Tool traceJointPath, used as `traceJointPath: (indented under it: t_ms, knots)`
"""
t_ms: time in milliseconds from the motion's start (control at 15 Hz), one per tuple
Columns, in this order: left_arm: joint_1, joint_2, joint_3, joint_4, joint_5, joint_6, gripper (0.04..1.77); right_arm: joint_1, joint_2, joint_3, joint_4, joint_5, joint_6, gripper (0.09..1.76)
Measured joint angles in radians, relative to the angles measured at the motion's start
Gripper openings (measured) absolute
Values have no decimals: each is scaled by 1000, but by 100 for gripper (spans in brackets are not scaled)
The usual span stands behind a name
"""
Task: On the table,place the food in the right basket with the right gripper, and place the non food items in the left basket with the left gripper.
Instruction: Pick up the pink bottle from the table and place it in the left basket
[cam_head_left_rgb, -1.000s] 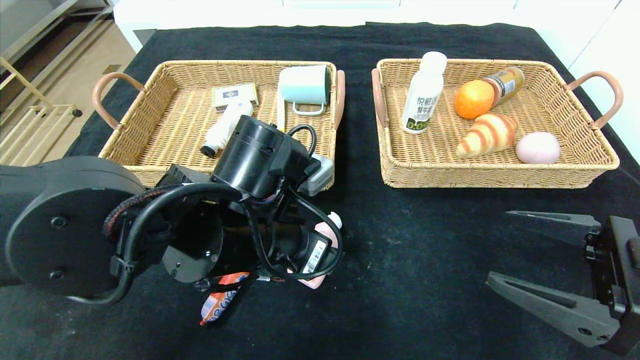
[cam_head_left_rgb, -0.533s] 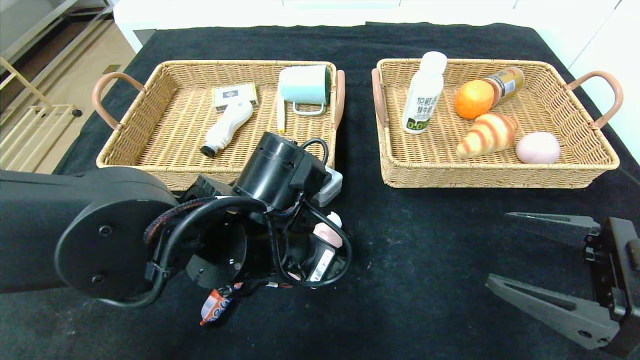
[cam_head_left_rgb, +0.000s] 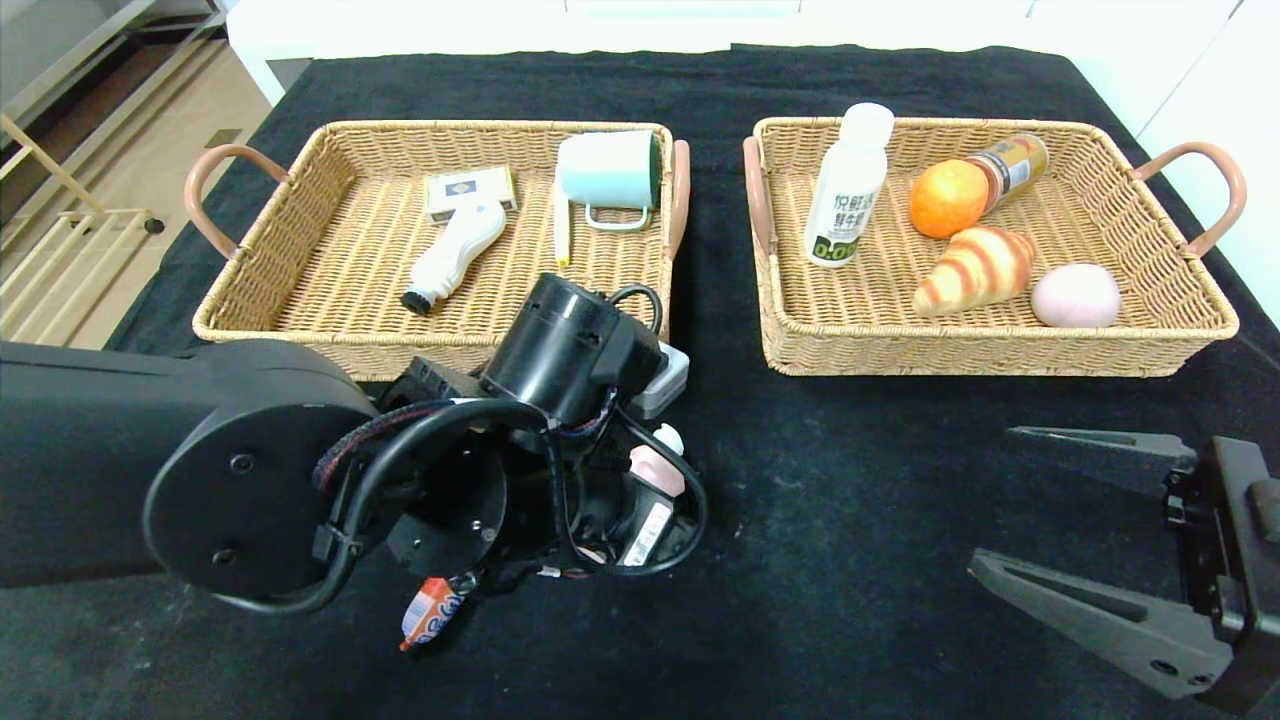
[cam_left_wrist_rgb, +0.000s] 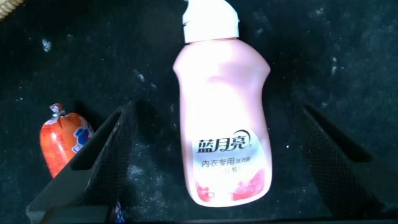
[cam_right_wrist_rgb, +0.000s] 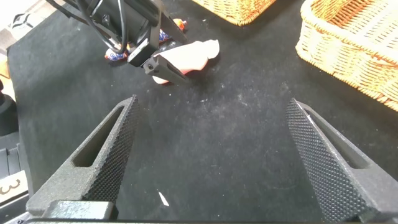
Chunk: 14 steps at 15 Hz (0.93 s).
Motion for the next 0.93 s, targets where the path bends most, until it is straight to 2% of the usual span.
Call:
traceJointPath:
  t_ms: [333,467,667,800,933]
  knots:
    - [1,3,1,3,0,1,171,-1,8,-1,-1,0,0,171]
    - [1,4,3,1,-1,2,133,-1,9,0,0,0,0,171]
    - [2,5,6,1,-1,1,94,-1,12,0,0,-1,0,171]
    - [1,5,7,1,-2,2,84,-1,14,1,0,0,0,171]
    - [1,5,8,0,-1,1,84,0,15,1,0,0,0,171]
